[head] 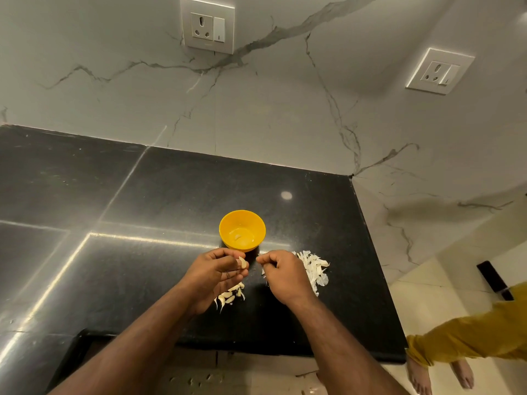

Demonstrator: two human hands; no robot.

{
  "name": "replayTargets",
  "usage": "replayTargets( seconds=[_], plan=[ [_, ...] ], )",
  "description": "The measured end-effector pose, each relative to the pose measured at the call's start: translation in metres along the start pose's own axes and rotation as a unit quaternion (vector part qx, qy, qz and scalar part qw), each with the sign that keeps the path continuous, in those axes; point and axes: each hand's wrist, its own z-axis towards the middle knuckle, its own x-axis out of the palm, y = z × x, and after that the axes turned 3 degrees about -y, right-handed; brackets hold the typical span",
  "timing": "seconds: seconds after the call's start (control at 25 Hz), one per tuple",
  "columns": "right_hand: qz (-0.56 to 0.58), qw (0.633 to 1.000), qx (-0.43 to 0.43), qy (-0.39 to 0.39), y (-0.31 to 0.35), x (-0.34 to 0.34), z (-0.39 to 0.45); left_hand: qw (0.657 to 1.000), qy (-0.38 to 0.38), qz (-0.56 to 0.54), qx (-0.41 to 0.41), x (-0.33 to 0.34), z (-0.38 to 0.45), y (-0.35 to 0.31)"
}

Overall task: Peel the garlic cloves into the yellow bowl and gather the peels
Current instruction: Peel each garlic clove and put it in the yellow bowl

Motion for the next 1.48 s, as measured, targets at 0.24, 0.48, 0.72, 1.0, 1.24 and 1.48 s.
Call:
replayTargets(
  seconds=[0.24, 0.48, 0.72, 1.0, 1.24, 1.48],
  plan=[
    [0.088, 0.995, -0.039, 0.034, 0.012, -0.001, -0.003, 1.0, 0.0, 0.001, 0.008, 0.001, 0.002, 0.0],
    [0.073, 0.996, -0.051, 0.031, 0.012, 0.01, -0.003, 1.0, -0.007, 0.009, 0.005, 0.002, 0.002, 0.001],
    [0.061, 0.997, -0.038, 0.031, 0.013, 0.012, -0.003, 0.999, 0.006, 0.032, -0.001, 0.001, 0.001, 0.0],
    [0.035, 0.998, -0.058, 0.013, 0.015, 0.01, -0.003, 0.999, 0.0, 0.047, -0.006, 0.004, -0.001, -0.006],
    [0.056, 0.997, -0.054, -0.003, 0.012, 0.014, -0.004, 0.999, -0.009, 0.045, -0.003, 0.005, -0.002, -0.004],
    [0.11, 0.993, -0.018, 0.028, 0.009, 0.015, -0.001, 0.999, -0.011, 0.032, 0.008, 0.003, -0.001, -0.002]
  ],
)
